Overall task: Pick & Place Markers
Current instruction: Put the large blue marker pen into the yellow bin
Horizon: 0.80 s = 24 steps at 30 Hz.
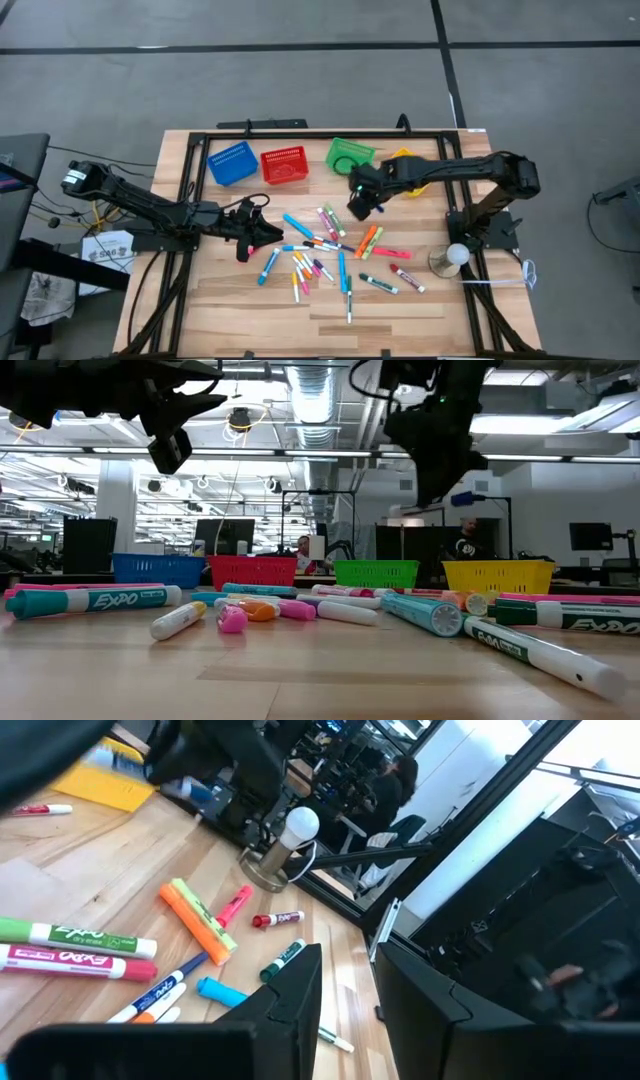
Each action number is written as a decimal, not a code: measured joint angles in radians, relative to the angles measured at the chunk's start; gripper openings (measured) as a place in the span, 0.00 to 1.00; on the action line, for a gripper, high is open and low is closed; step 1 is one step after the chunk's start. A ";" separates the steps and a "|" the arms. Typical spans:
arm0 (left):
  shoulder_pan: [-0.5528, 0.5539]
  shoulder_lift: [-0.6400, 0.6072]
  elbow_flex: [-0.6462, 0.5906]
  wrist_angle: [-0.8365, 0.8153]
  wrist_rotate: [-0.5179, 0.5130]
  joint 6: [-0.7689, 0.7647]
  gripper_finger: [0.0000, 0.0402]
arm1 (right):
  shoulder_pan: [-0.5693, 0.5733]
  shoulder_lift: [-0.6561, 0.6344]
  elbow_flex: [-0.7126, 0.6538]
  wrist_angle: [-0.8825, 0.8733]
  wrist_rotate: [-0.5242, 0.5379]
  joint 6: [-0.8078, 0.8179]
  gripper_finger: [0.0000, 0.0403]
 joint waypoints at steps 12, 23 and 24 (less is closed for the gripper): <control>0.000 0.000 0.000 0.000 0.000 0.002 0.24 | -0.194 -0.105 0.000 -0.280 0.156 -0.053 0.16; 0.000 0.000 0.000 0.000 0.000 0.002 0.24 | -0.325 -0.049 -0.010 -0.285 0.195 -0.180 0.16; 0.000 0.000 0.000 -0.001 0.000 0.002 0.24 | -0.330 -0.046 -0.021 -0.275 0.194 -0.184 0.16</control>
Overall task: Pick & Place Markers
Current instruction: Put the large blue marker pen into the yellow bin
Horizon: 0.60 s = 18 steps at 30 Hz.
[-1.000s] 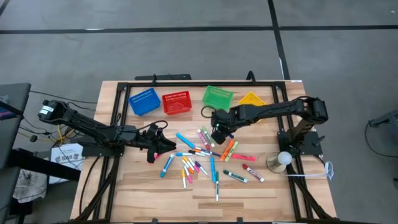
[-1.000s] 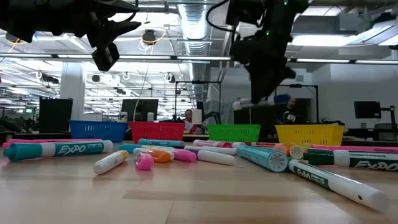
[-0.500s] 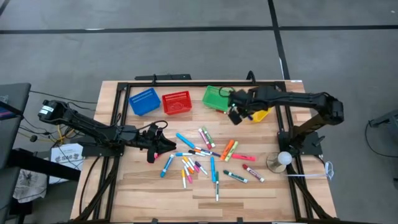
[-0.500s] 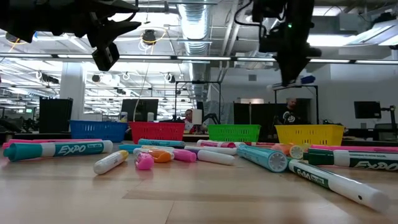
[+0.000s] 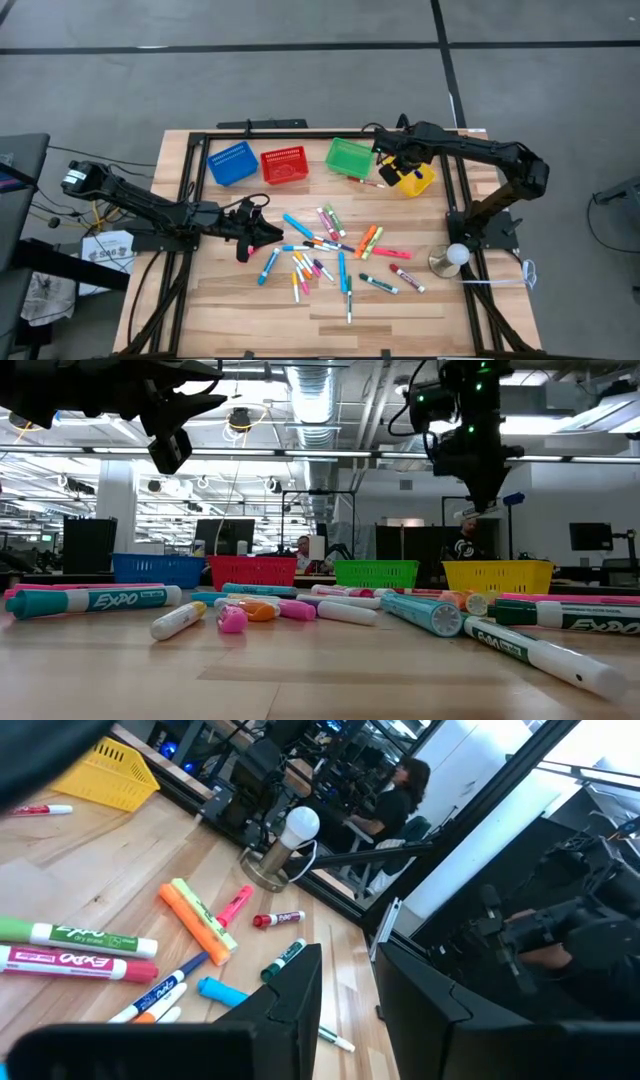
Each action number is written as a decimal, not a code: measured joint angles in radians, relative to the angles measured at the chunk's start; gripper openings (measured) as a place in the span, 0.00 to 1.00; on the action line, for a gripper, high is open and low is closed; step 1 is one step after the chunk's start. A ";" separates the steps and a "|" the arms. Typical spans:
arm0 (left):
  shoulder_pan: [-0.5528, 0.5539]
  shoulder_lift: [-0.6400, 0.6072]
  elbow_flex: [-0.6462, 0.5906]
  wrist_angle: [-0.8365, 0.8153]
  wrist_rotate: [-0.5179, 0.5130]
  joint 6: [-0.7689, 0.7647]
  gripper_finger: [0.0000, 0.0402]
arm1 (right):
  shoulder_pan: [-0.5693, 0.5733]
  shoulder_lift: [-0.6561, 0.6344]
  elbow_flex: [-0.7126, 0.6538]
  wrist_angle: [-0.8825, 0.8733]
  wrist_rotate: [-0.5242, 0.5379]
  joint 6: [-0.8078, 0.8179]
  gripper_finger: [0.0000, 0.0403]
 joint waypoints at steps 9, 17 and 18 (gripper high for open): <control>0.000 0.000 0.000 -0.003 0.000 0.000 0.24 | -0.010 0.017 -0.117 0.052 0.000 0.004 0.17; 0.000 0.000 0.000 -0.003 0.000 0.000 0.24 | -0.012 0.030 -0.192 0.185 0.004 0.000 0.17; 0.000 0.000 0.000 -0.003 0.000 0.000 0.24 | -0.012 0.030 -0.196 0.190 0.009 0.000 0.17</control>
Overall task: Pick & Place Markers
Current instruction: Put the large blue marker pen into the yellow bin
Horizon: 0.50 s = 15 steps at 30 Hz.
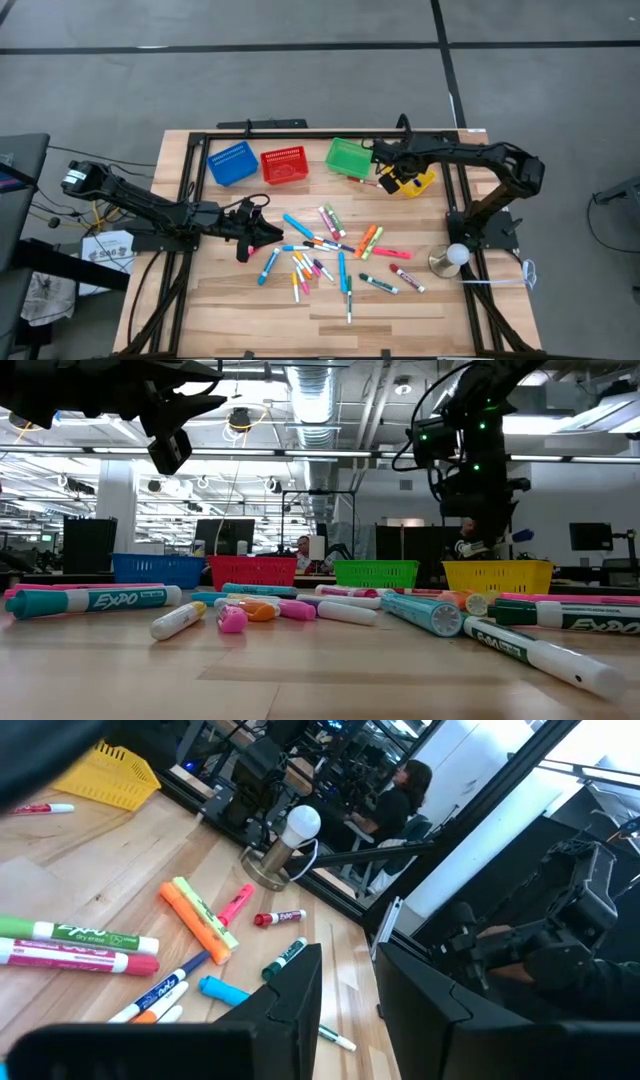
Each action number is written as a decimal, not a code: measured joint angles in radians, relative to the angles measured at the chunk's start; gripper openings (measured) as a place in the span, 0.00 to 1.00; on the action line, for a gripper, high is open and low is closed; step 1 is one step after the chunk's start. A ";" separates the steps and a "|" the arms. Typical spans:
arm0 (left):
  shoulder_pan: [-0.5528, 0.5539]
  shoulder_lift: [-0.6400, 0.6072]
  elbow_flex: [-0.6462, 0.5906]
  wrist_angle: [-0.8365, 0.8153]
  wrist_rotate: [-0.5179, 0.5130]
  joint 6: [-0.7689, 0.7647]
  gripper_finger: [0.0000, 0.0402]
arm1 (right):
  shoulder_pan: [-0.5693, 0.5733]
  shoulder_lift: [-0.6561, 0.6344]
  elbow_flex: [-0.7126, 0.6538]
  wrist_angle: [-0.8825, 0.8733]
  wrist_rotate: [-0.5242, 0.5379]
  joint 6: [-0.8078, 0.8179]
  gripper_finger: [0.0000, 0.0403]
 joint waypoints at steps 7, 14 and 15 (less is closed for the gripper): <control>0.000 0.000 0.000 0.000 0.000 0.000 0.24 | -0.009 0.000 -0.032 0.035 0.014 -0.026 0.17; 0.000 0.000 0.000 0.000 0.000 -0.001 0.24 | -0.009 0.000 -0.058 0.039 0.015 -0.029 0.17; 0.000 0.000 0.000 0.000 0.000 -0.001 0.24 | -0.007 0.000 -0.058 0.042 0.015 -0.029 0.17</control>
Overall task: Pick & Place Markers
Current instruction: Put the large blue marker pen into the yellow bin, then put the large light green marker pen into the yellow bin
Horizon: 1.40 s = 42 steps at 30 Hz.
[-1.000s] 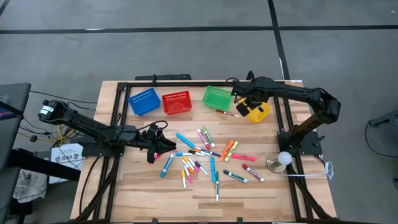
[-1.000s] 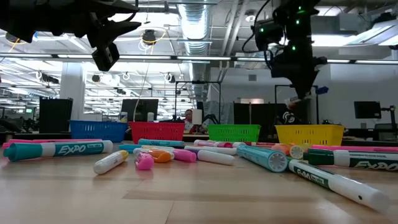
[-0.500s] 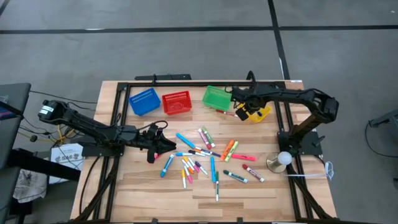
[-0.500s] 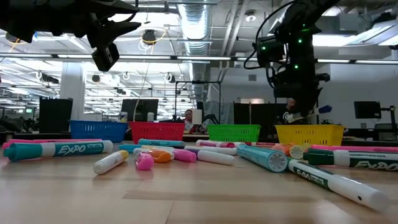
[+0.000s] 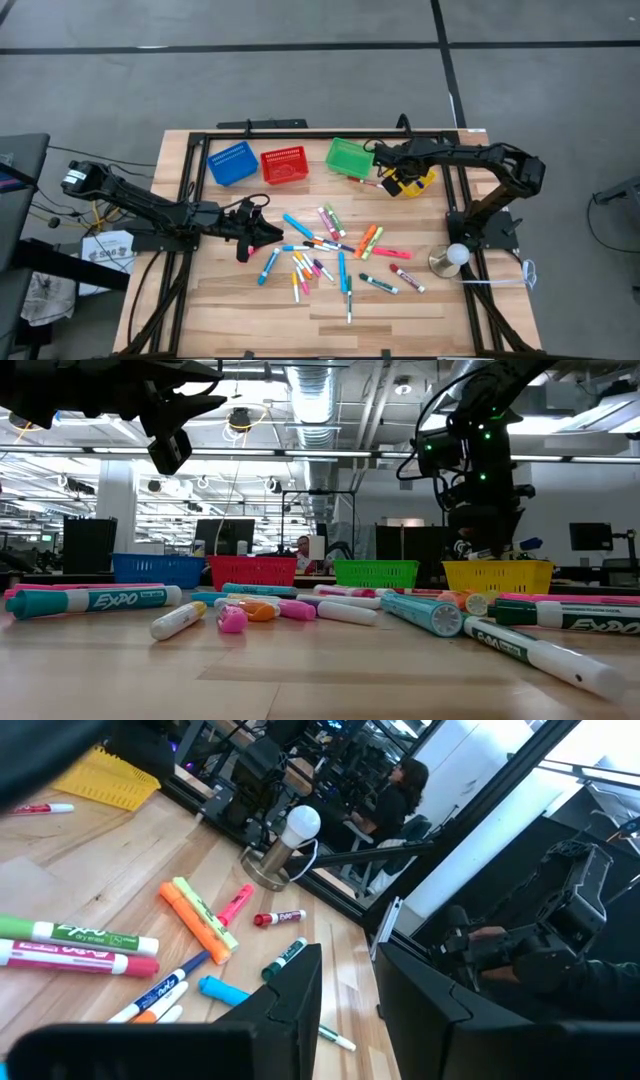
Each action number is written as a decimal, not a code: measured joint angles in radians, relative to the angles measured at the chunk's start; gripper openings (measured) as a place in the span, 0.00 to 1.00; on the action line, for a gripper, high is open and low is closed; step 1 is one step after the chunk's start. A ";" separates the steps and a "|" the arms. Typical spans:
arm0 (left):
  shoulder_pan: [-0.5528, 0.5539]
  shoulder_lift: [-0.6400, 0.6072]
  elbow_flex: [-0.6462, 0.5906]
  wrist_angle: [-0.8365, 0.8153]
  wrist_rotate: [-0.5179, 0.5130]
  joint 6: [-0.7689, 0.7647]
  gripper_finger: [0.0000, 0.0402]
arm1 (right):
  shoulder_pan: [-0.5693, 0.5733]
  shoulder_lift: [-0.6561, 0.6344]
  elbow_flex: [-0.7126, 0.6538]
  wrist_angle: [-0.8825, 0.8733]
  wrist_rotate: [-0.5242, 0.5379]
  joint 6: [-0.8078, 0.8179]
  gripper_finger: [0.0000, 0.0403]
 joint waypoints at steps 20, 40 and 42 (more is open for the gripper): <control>0.000 0.000 0.000 0.000 0.000 -0.003 0.24 | 0.001 0.000 0.000 0.033 -0.001 0.002 0.33; 0.000 0.000 0.000 0.000 0.000 -0.003 0.24 | 0.014 -0.095 0.001 0.039 0.000 0.043 0.31; 0.000 0.000 0.000 0.000 0.000 -0.003 0.24 | 0.027 -0.129 0.002 0.049 0.000 0.065 0.30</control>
